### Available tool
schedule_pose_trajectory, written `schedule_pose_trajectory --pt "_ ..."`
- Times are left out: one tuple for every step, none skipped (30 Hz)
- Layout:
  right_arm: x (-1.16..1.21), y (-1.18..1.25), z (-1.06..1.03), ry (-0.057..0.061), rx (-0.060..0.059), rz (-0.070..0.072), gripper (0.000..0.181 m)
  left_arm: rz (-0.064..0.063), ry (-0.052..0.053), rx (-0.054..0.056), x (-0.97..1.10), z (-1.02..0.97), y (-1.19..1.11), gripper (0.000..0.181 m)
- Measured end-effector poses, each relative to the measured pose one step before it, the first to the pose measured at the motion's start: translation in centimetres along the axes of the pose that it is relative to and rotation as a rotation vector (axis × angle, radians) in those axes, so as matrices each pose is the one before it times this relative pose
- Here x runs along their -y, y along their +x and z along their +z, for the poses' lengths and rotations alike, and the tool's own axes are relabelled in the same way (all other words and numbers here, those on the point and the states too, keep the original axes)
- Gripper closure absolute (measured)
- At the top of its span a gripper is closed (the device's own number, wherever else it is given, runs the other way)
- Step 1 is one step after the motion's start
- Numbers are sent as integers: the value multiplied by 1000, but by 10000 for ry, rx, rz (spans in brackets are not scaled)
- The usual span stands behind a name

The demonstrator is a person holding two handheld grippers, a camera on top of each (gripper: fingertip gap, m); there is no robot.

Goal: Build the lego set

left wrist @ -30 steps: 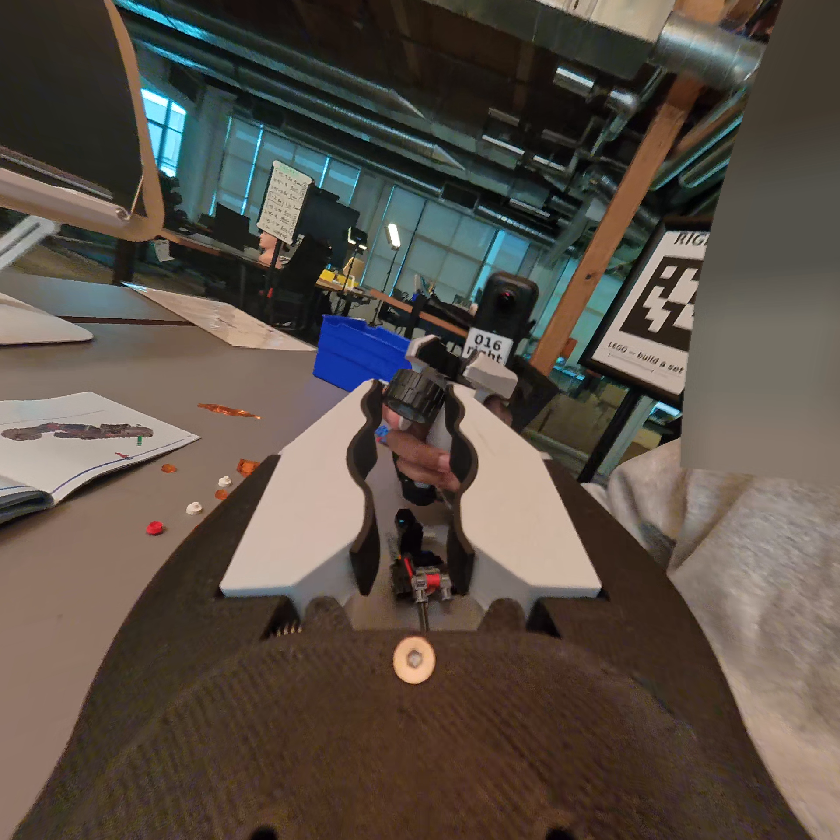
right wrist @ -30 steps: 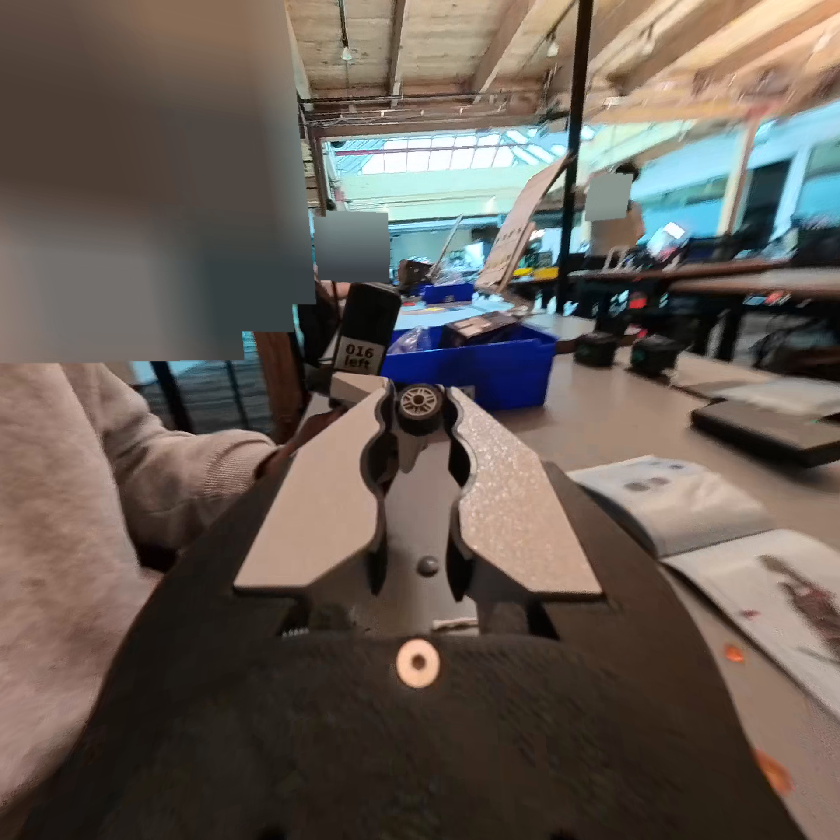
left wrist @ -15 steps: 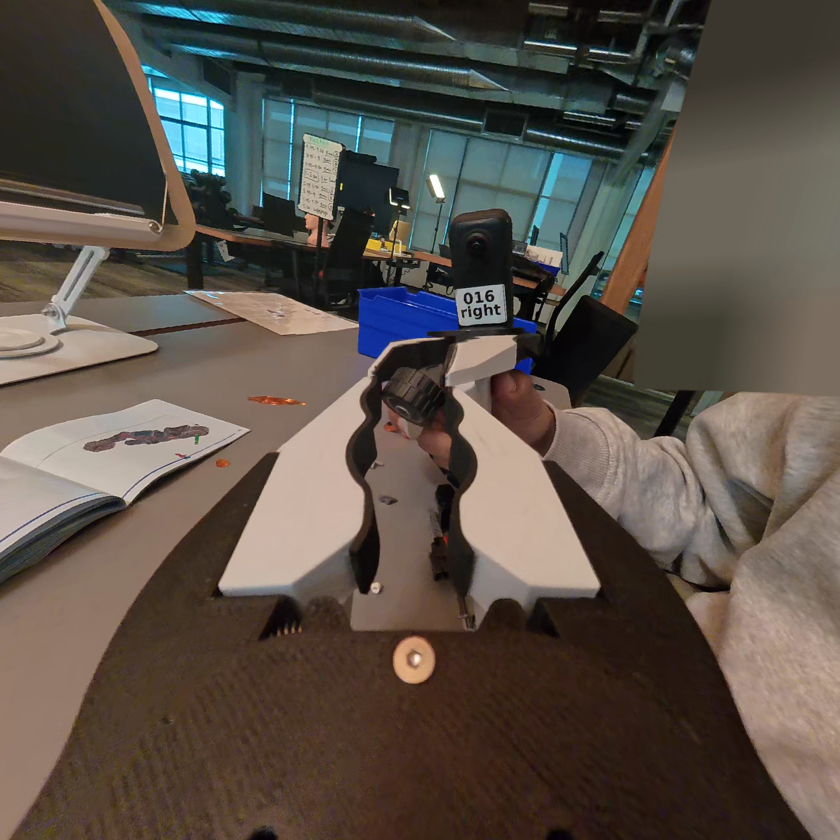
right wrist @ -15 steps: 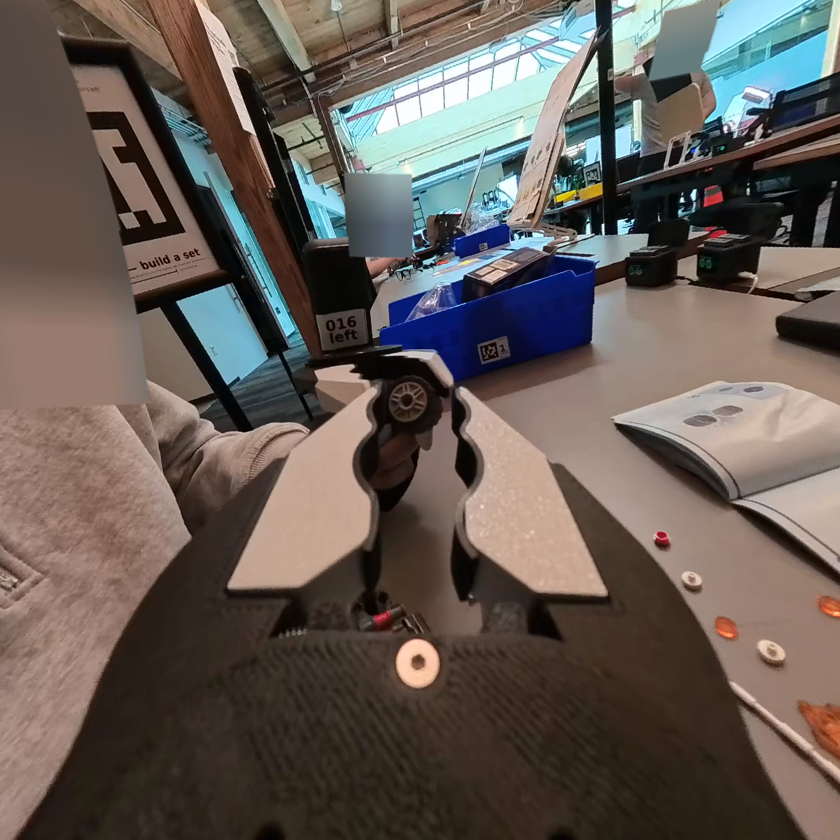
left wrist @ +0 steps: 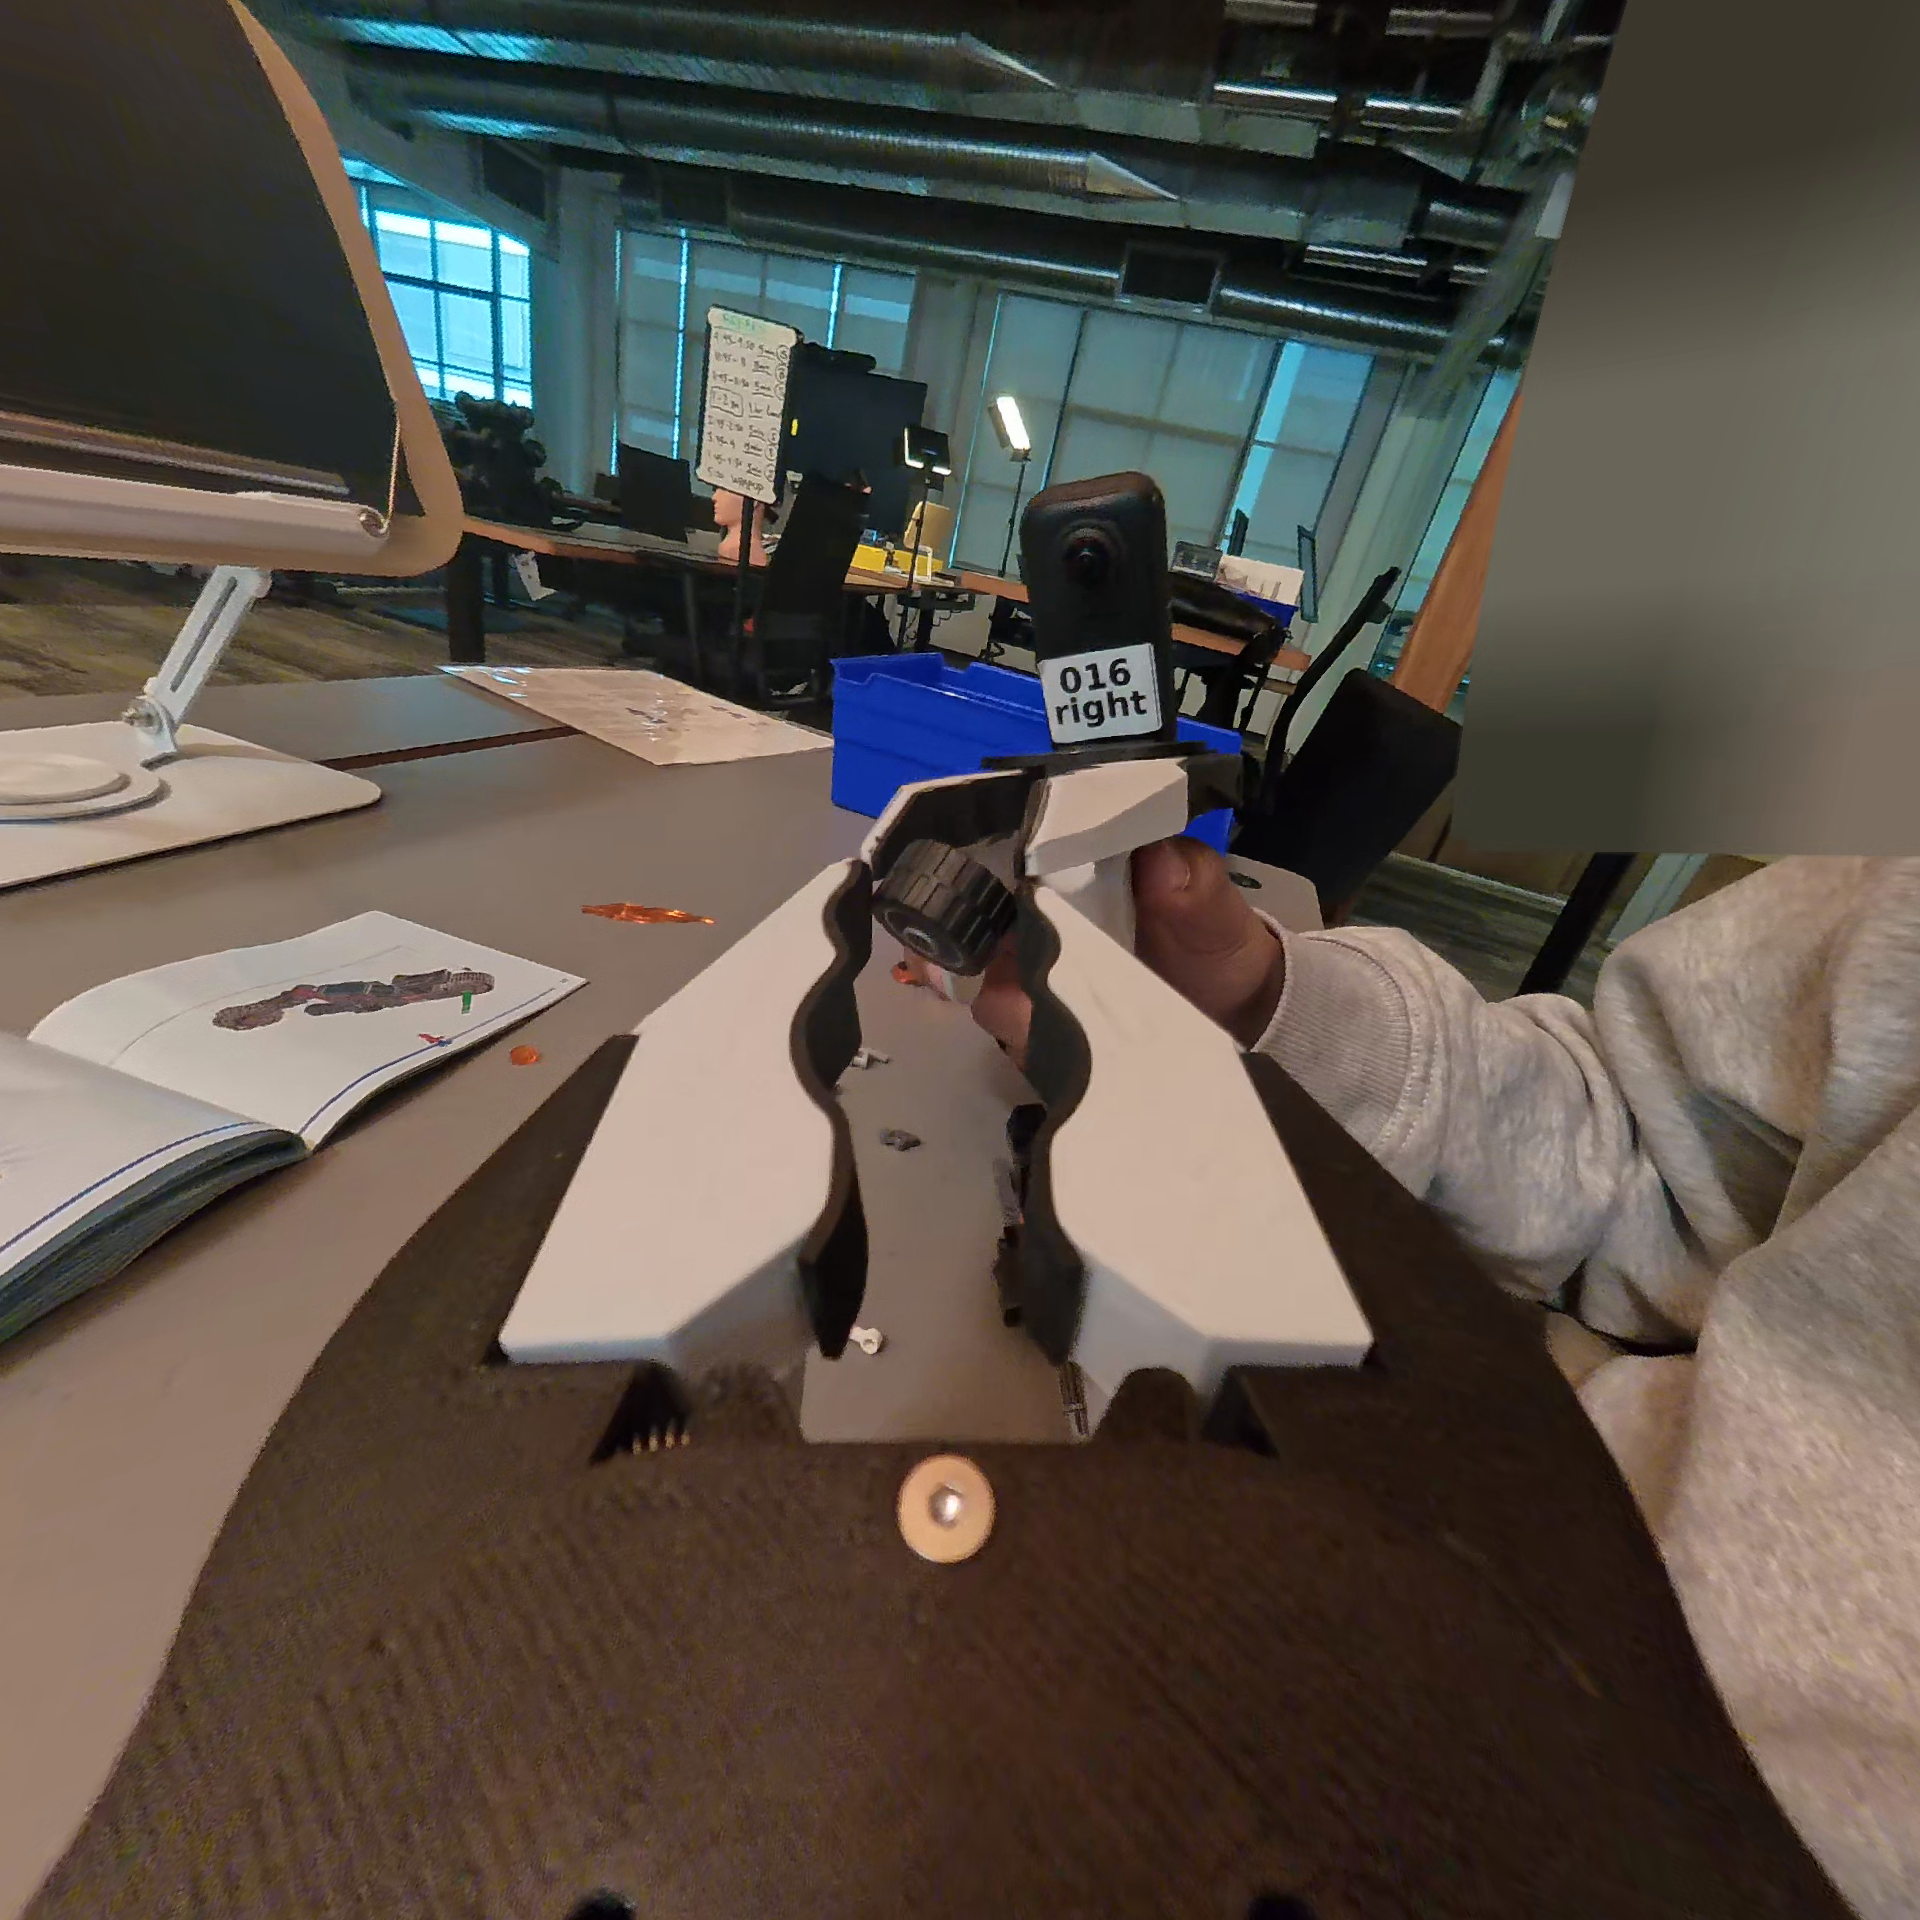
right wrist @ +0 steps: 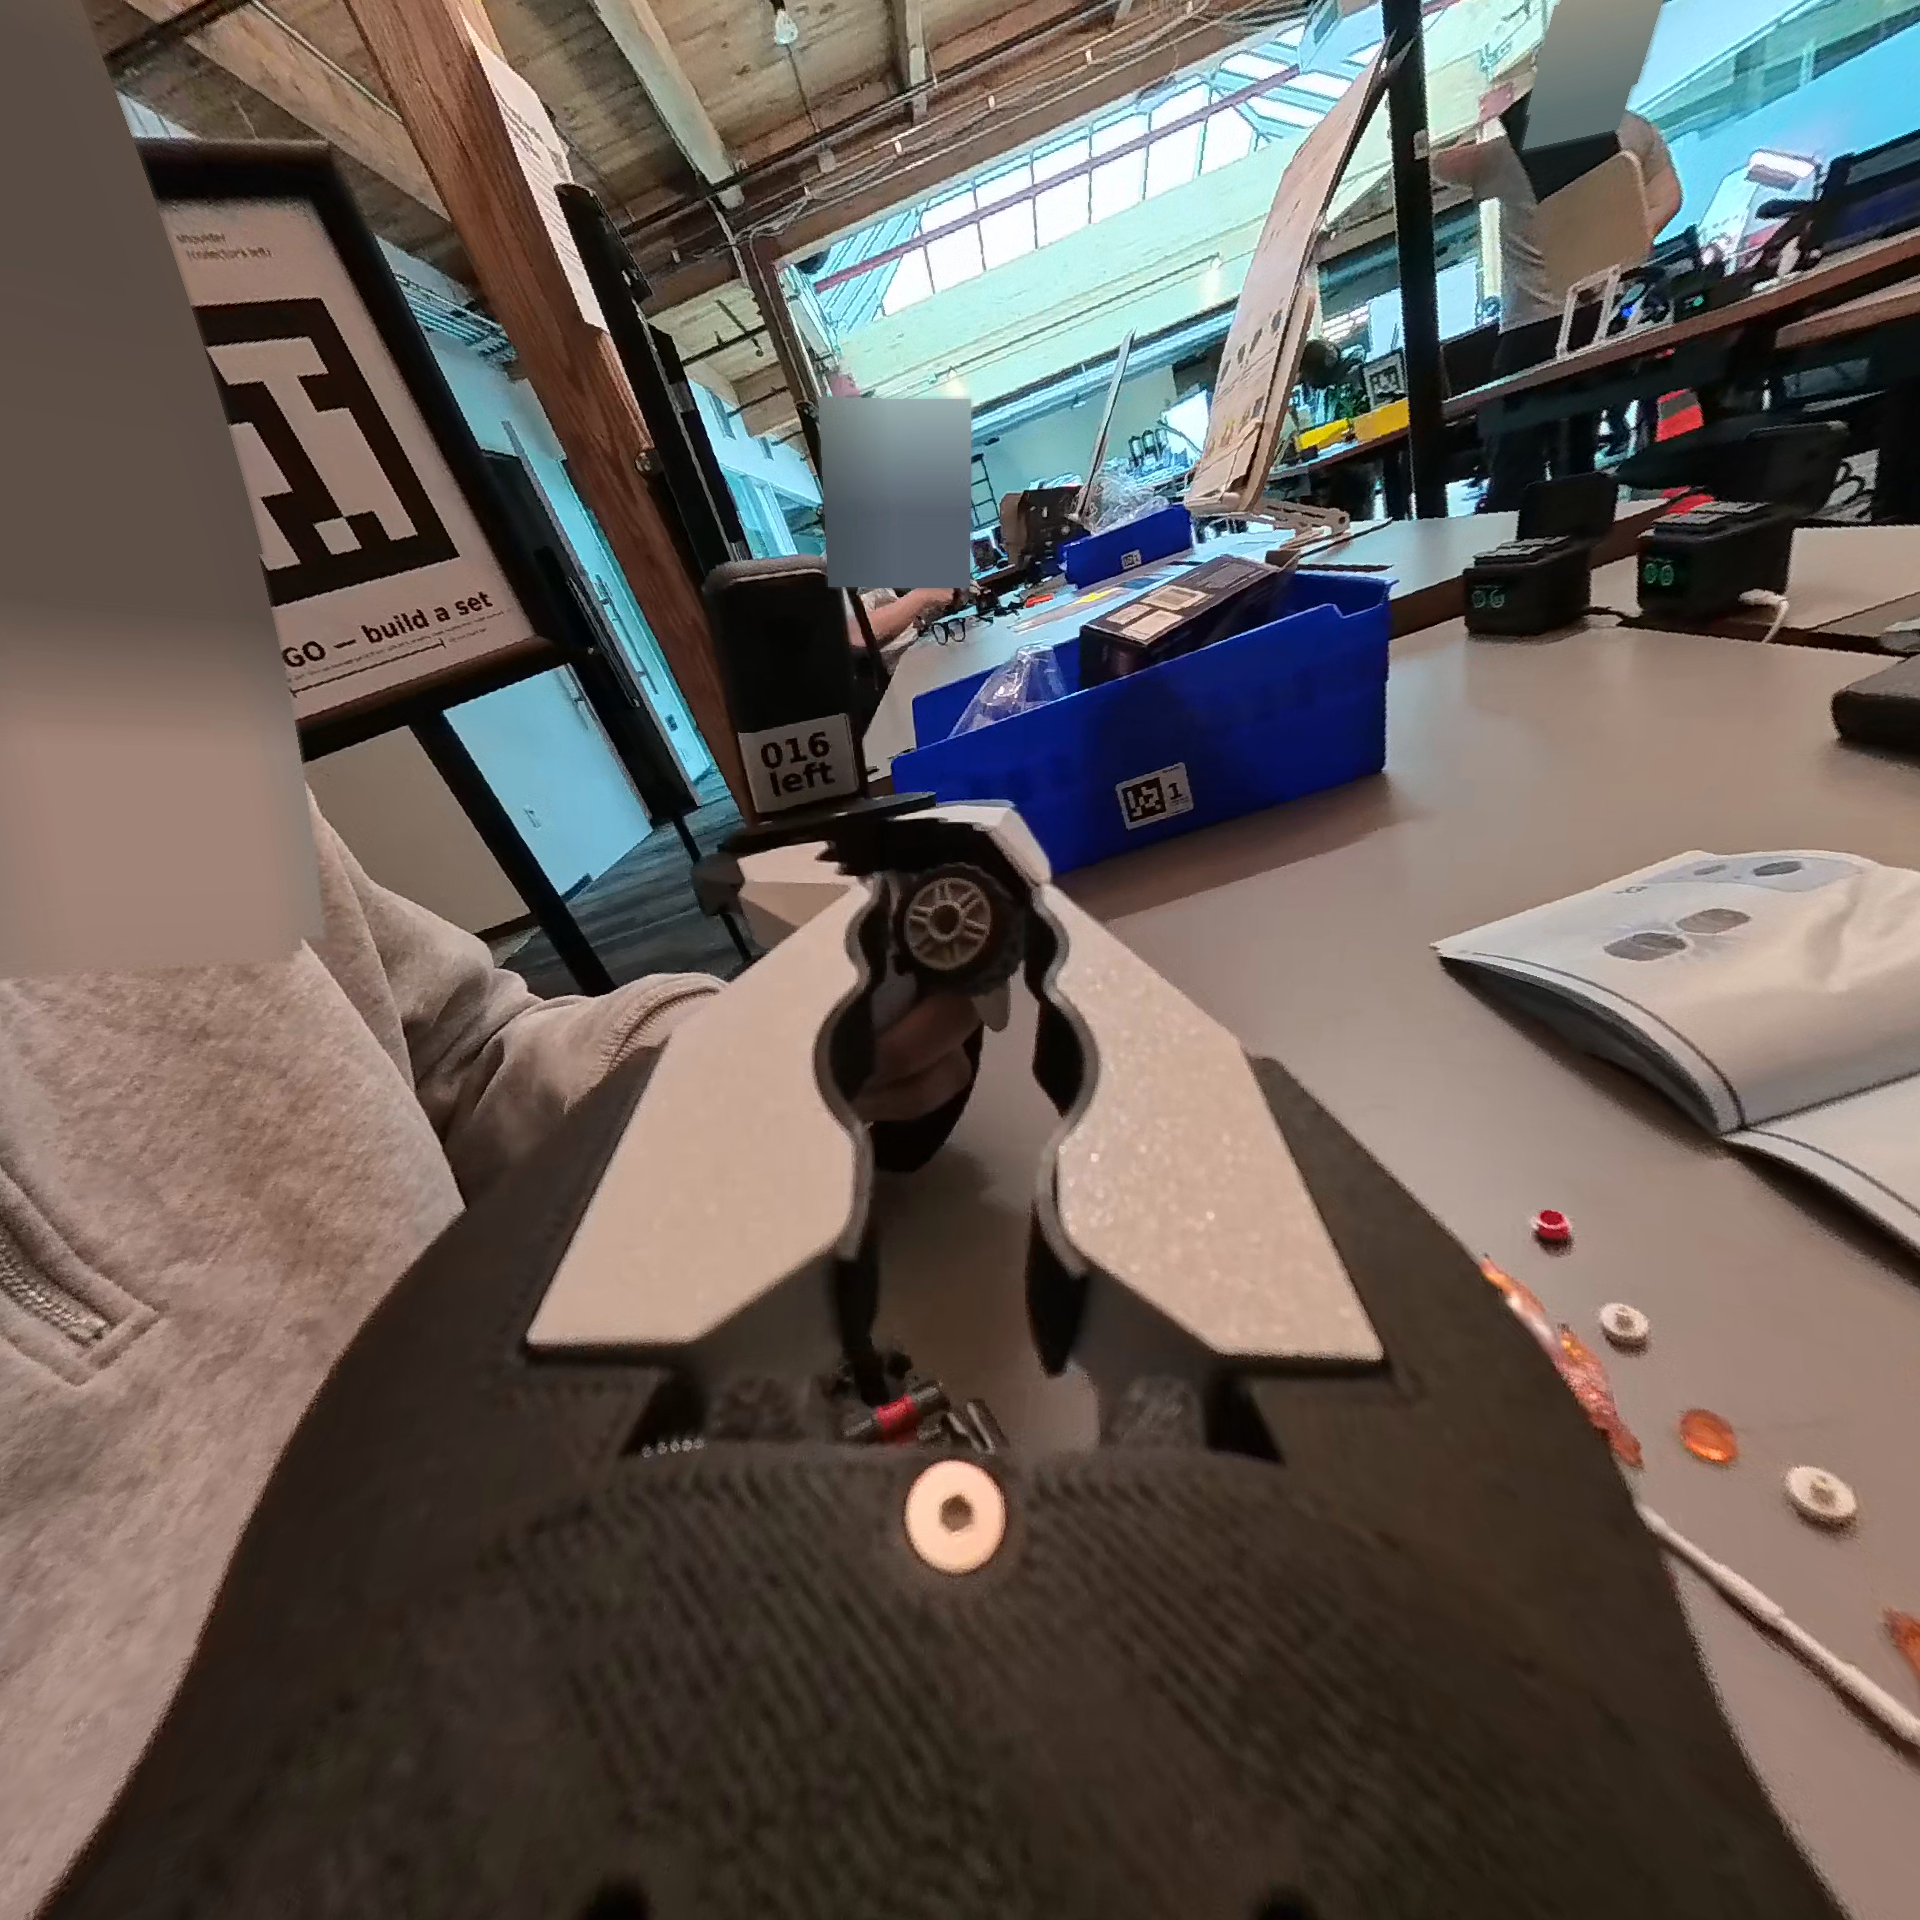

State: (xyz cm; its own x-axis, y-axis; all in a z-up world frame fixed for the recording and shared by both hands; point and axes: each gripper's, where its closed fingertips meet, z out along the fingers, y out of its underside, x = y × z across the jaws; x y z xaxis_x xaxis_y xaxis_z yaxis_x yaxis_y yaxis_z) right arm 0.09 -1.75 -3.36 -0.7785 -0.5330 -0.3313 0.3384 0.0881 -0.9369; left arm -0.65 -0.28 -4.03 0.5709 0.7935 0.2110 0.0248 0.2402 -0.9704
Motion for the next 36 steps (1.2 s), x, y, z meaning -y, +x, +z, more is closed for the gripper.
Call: schedule_pose_trajectory --pt "-65 77 4 -28 -7 71 159 33 -13 22 -9 -1 -8 156" --pt "-66 83 -5 -29 -13 67 160 73 -20 49 -21 6 -19 156" --pt "-65 96 -5 -29 -22 67 160 110 -31 65 -27 12 -13 156" --pt "-81 123 -8 -37 -35 77 159 170 -66 111 -81 21 -46 156" --pt "-102 106 16 -50 -15 98 159 215 -76 123 -86 40 -15 156" --pt "-118 60 27 -58 19 114 159 223 -64 136 -62 27 -27 156" --pt "-93 55 23 -47 29 124 159 231 -64 156 -52 17 -68 156" --pt "-69 64 4 -21 27 126 159 227 -56 160 -52 2 -77 156" --pt "-32 58 -13 -12 22 107 159 192 -42 138 -42 9 -59 156" --pt "-15 41 -10 -10 16 78 159 156 -43 125 -48 25 -62 156" --pt "19 24 -35 -1 19 49 161 135 -43 110 -51 20 -70 156" --pt "51 43 -34 14 -3 30 162 107 -35 76 -46 23 -49 156" --pt "85 51 -69 42 -20 17 165 70 -20 38 -12 6 1 156" --pt "108 54 -80 54 -13 13 167 36 -14 39 -21 4 -30 156" --pt "51 26 -60 29 -3 11 168 -3 10 10 5 7 -12 156" --pt "24 12 -36 1 0 3 168 -24 14 -8 21 -4 -21 156" --pt "10 6 5 -3 -10 -12 168 -36 8 -16 4 -13 -11 156" --pt "0 9 0 -2 -21 -29 169 -26 3 -6 -4 -7 -13 156" --pt "7 0 3 -7 -22 -39 169 -9 -4 -4 -15 1 -2 156" --pt "6 -1 -1 -4 -13 -37 169 8 1 2 1 0 -8 156" --pt "27 -15 -10 2 -7 -32 169 15 6 4 18 -4 11 156" --pt "25 -13 -11 1 -8 -32 169 12 2 1 -9 10 8 156" --pt "28 -3 -13 6 -11 -24 170 10 -8 1 -3 4 9 156" --pt "27 15 -24 17 -7 -9 170 9 -8 3 -22 7 -6 156" --pt "90 15 -37 47 -13 -8 174 6 -7 -21 -11 13 38 156" --pt "173 56 -107 97 -44 -41 181 7 -12 -100 -19 13 157 156" --pt "234 34 -169 125 -37 -60 181 -11 21 -42 28 24 84 156" --pt "247 -95 -155 128 59 -40 181 24 10 4 33 -5 18 156" --pt "222 -182 -121 113 126 15 181 21 -6 95 3 -27 -146 155" --pt "130 -52 -57 84 66 67 181 -14 13 75 1 -28 -145 156" --pt "9 61 -7 42 3 82 181 -78 25 -34 31 -24 -22 155" --pt "-49 28 46 -6 15 69 181 -99 45 -72 62 -25 41 156" --pt "-76 14 69 -40 1 34 178 -58 39 -22 52 -28 -13 156" --pt "-96 104 80 -47 -81 -21 174 -13 25 11 40 -32 -36 156" --pt "-99 164 65 -54 -142 -76 171 0 24 3 36 -19 -8 156" --pt "-110 131 53 -72 -134 -114 169 -10 24 -12 36 -19 20 156"
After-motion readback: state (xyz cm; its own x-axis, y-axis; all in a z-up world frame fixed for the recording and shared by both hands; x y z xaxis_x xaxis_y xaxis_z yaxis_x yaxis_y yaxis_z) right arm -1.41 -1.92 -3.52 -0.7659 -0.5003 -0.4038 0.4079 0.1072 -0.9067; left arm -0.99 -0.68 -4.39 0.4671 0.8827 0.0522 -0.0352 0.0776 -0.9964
